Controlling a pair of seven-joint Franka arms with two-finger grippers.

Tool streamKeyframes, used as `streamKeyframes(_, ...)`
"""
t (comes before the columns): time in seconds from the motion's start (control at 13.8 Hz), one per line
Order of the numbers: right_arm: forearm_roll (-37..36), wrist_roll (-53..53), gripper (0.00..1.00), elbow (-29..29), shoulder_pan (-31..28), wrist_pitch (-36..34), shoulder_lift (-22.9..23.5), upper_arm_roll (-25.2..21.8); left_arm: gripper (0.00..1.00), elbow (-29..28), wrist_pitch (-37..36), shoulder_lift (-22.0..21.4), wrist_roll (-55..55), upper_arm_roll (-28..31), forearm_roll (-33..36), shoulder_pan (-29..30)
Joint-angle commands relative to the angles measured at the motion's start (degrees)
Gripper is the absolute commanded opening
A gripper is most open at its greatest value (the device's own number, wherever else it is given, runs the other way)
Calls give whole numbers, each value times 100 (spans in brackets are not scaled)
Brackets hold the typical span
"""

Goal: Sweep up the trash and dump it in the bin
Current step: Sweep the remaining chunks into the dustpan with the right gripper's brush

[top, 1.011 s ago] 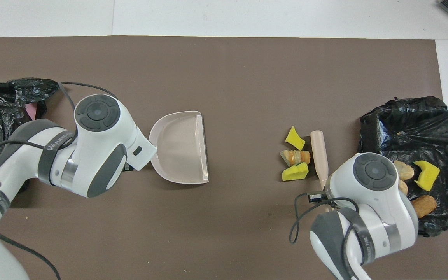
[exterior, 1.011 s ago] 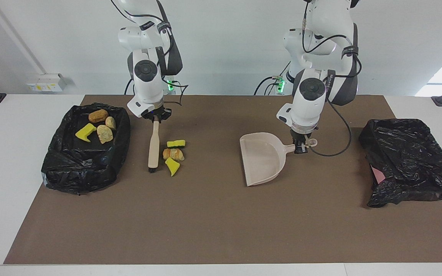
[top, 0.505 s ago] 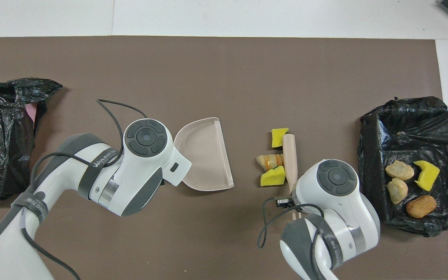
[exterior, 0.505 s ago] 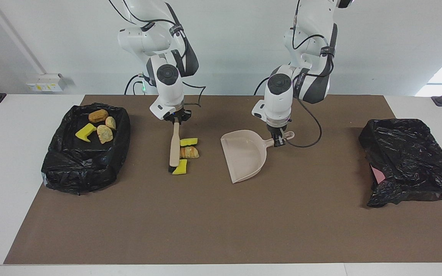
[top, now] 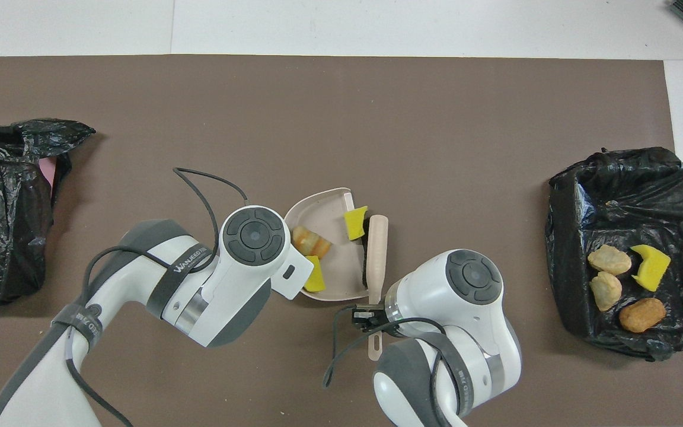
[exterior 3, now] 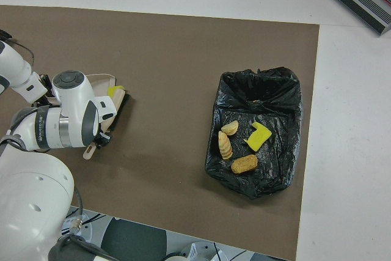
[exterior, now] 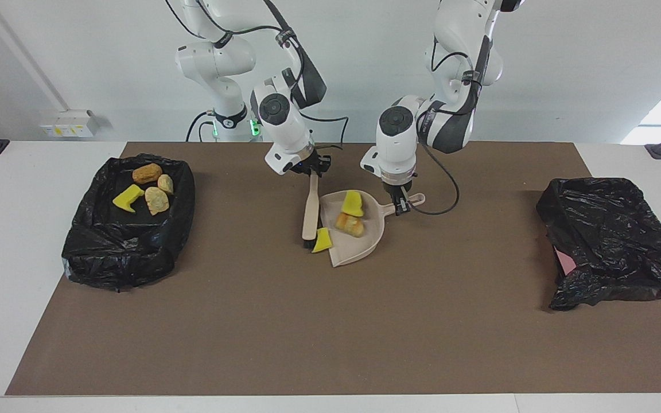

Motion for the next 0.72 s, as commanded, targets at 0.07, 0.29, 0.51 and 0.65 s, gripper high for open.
streamKeyframes(0.07,299,8,0,598,-30,-373,197,-7,0,-209,366,58,-292,64,65,-210)
streamKeyframes(0.29,-25,-473,0,704,-337,-1190,-250,-68,0,-174,403,120,-328,64,57,-132)
streamKeyframes(0.51,-921,-415,0,687,-479,-1893,-874,-68,0,-104,376,103,-205,73,56,157)
streamKeyframes(0.65,-1142,49,0,617,-426,-2351,-1401,-51,0,63,262,59,214,64,56,439)
